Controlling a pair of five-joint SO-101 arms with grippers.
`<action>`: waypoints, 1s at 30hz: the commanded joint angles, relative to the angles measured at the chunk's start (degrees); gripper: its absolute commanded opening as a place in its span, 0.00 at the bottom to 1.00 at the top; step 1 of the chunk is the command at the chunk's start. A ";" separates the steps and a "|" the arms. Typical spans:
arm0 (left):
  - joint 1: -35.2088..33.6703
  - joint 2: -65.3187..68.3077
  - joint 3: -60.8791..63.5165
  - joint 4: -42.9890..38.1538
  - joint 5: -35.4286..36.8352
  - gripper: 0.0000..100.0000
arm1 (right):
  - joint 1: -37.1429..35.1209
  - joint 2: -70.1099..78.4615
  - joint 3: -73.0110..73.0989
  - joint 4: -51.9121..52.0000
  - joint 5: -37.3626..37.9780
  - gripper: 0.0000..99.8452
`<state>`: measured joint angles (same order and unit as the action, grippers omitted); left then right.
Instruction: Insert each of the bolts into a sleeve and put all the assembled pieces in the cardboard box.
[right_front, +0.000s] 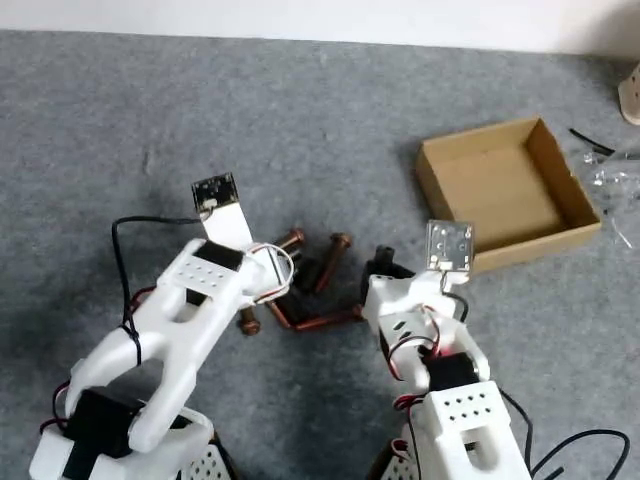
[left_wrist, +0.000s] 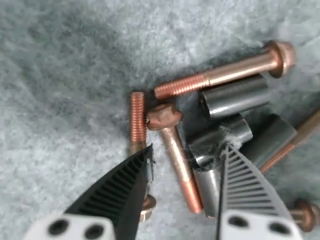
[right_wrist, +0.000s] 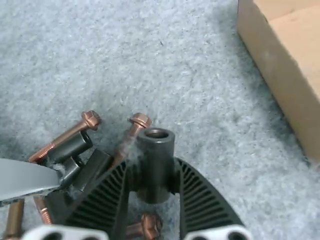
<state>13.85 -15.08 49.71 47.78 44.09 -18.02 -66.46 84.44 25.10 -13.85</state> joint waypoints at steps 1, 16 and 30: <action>-0.48 1.71 -0.48 0.09 0.53 0.21 | 0.48 -1.45 -0.48 -1.89 0.97 0.00; -3.30 13.85 -9.10 4.40 3.34 0.21 | 0.57 -1.45 -0.40 -3.12 0.97 0.00; -3.21 1.45 -9.63 16.97 3.34 0.21 | 0.57 -1.45 -0.31 -3.47 0.97 0.00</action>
<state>11.82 -5.85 39.78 59.47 46.99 -18.02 -66.46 84.44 23.87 -13.85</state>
